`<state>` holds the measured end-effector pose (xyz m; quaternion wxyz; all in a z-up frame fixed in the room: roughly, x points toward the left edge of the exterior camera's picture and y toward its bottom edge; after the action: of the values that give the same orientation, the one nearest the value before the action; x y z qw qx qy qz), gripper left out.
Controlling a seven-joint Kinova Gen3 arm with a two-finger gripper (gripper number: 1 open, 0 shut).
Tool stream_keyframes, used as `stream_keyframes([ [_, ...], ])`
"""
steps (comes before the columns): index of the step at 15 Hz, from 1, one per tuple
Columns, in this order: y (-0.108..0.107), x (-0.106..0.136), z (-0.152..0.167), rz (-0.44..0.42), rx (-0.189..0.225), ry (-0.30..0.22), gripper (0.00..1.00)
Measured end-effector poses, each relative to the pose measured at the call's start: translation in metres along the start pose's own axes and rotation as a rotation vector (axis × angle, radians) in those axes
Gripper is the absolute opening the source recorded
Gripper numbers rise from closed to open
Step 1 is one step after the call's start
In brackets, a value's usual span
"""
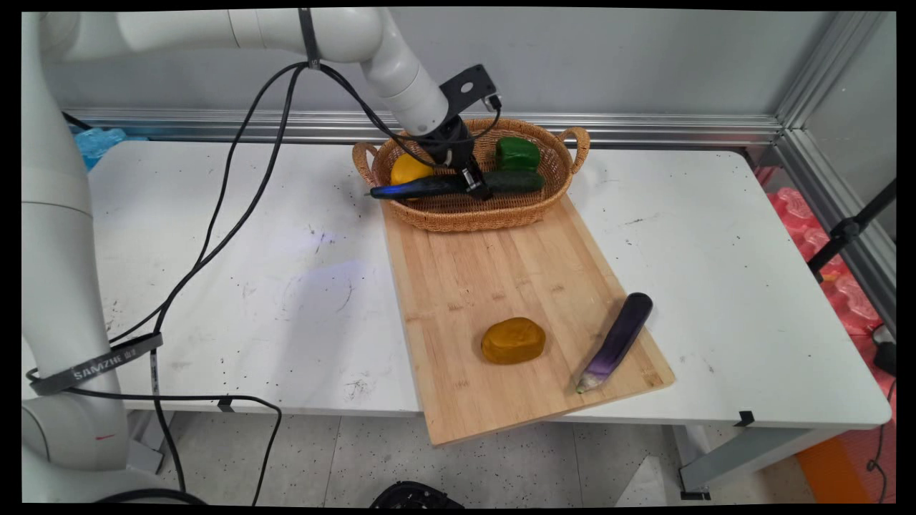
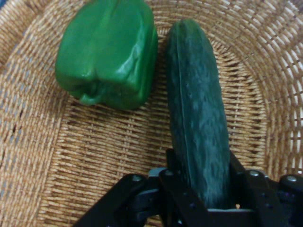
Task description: Place the picked object on the cutting board
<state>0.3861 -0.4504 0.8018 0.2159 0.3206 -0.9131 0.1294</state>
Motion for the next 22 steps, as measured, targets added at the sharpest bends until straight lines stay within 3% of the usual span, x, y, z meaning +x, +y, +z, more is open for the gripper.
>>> stream_keyframes([
  [6,0.003,-0.001,-0.035,0.003,0.016,0.015,0.00],
  [14,0.021,0.002,-0.129,0.041,0.039,0.051,0.00],
  [19,0.054,-0.008,-0.172,0.031,0.001,0.069,0.00],
  [22,0.077,-0.014,-0.183,0.011,-0.030,0.082,0.00],
])
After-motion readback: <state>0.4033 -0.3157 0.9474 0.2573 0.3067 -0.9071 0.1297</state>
